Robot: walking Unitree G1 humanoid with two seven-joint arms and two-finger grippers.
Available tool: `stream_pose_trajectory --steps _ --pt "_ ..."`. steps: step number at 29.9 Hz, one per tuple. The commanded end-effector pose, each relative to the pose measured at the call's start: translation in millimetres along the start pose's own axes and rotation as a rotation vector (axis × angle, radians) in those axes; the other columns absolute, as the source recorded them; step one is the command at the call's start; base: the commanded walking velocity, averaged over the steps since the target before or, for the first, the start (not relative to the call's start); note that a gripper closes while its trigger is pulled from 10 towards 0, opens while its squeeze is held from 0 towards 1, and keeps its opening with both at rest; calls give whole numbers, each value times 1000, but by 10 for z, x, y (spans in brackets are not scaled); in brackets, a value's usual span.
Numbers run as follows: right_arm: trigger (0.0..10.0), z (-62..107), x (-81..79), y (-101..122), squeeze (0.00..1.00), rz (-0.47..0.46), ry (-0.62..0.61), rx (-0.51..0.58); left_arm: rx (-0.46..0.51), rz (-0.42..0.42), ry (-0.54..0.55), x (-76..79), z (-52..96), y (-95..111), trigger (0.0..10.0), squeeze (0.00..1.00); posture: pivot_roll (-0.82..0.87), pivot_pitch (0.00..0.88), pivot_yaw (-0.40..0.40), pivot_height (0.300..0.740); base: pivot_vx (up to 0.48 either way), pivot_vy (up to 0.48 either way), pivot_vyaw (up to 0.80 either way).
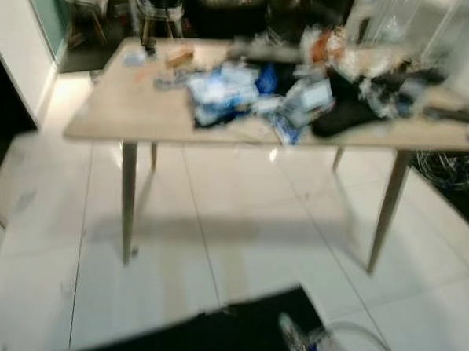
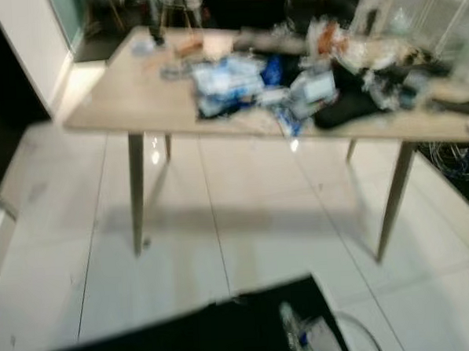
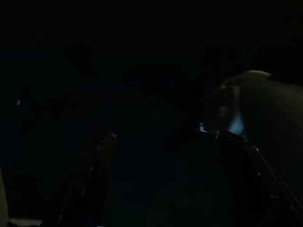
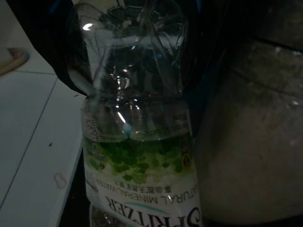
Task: Picking trash to rubbish bin
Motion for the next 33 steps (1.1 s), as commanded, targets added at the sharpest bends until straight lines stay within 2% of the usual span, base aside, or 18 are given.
stream_pose_trajectory --steps 1,8,13,19,33 --pt "10000 -4 -32 59 0 7 6 20 -36 -11 -6 11 18 -111 10000 0 93 43 15 740 -341 0 0" --pt "10000 -7 -56 121 0 43 4 38 -27 -47 -12 17 10 -75 10000 0 93 40 17 740 -136 0 0" --pt "10000 -9 -85 197 0 72 8 55 -16 -38 -12 29 2 -35 10000 0 100 37 12 740 0 0 0" --pt "10000 -10 -88 187 0 91 4 49 -12 -37 -13 38 -3 -14 10000 0 105 30 10 740 0 0 0" --pt "10000 -8 -46 119 0 138 -8 26 -19 -59 5 22 0 -33 10000 0 105 23 8 740 0 0 -790"
Point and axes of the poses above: a point about 5 cm out from each wrist's last joint towards the gripper, its own z axis pointing back from the gripper into the wrist, its own y axis along the axis of the wrist's last joint, x = y × z, the point moved 5 cm from there along -z, pointing out of the wrist towards the gripper, and after that the axes turned 4 degrees about -z, right-handed, at the moved point
